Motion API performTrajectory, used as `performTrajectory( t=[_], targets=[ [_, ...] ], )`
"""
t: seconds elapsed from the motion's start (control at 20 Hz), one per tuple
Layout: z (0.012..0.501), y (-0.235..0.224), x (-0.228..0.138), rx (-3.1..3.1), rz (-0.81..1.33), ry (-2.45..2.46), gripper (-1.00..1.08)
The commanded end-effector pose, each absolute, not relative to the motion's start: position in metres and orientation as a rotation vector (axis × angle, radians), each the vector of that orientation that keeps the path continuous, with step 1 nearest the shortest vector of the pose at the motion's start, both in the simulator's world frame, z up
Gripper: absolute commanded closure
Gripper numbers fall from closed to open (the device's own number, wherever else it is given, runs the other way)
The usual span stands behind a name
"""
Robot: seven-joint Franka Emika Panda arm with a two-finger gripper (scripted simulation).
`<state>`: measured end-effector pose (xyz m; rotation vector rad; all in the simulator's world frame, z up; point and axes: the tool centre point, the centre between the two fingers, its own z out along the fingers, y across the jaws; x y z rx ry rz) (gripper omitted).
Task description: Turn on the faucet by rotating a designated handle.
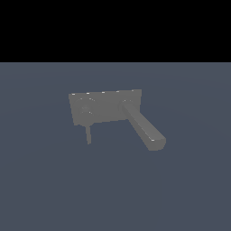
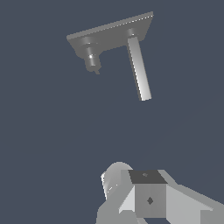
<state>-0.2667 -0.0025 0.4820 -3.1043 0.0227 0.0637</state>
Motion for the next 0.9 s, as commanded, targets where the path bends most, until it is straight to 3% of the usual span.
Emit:
performTrajectory(
  t=[0.0,0.15,0.2,0.25,0.3,0.35,0.45,0.5,0.55,0.6,0.65,0.7,0.75,0.8,0.85],
  targets=[
    [0.445,0.004,-0.284,-3.103,0.217,0.047,-0.20],
    [0.399,0.020,-0.250,-3.064,0.273,0.090,-0.02],
    [0.384,0.027,-0.241,-3.086,0.296,0.078,-0.30],
    [0.364,0.028,-0.239,-3.155,0.339,0.056,0.12],
    [0.362,0.028,-0.223,-3.098,0.310,0.172,-0.14],
    [0.327,0.042,-0.235,-3.158,0.393,0.083,-0.46],
    [0.310,0.054,-0.231,-3.104,0.423,0.165,-0.43],
    [0.285,0.048,-0.234,-3.071,0.479,0.291,-0.23],
    [0.263,0.053,-0.238,-3.084,0.519,0.312,-0.60],
    [0.284,0.041,-0.198,-3.091,0.391,0.367,-0.20],
    [0.255,0.055,-0.218,-3.038,0.460,0.493,-0.29],
    [0.248,0.038,-0.213,-3.013,0.489,0.546,-0.29],
    [0.255,0.089,-0.195,-3.049,0.420,0.418,-0.23],
    [0.256,0.060,-0.163,-3.017,0.364,0.558,-0.52],
    [0.259,0.052,-0.164,-3.008,0.350,0.592,-0.52]
  ],
)
